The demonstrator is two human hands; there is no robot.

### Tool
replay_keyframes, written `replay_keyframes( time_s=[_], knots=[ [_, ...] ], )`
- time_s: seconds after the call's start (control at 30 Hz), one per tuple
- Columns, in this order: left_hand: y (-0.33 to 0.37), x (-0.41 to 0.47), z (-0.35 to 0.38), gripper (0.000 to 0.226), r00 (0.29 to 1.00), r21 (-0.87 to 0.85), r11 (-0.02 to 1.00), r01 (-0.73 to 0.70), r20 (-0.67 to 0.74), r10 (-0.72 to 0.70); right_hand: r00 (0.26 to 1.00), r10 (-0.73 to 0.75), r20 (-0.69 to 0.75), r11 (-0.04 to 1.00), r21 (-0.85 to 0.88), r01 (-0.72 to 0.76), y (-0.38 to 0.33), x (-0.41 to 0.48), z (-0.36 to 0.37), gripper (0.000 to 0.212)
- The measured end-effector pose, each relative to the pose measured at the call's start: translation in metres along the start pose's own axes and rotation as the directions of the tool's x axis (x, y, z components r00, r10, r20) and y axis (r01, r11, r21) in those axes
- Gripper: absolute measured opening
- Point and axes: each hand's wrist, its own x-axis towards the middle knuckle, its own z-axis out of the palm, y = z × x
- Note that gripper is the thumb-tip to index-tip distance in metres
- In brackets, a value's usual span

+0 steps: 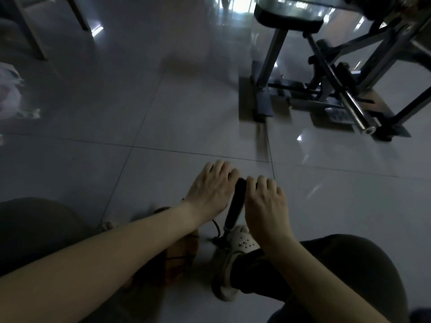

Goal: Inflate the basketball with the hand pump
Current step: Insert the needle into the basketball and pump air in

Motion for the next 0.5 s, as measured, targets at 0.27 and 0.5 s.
replay_keyframes(
  time_s=[0.27,0.5],
  knots=[
    [0.041,-0.054,0.073,0.025,0.987,-0.044,0.995,0.086,0.141,-0.079,0.926,0.07,0.371,0.997,-0.043,-0.058,-0.02,-0.036,0.07,0.023],
    [0.046,-0.065,0.107,0.028,0.912,-0.033,0.995,0.09,0.405,-0.069,0.797,0.1,0.596,0.994,-0.092,-0.056,-0.024,-0.034,0.108,0.031]
  ],
)
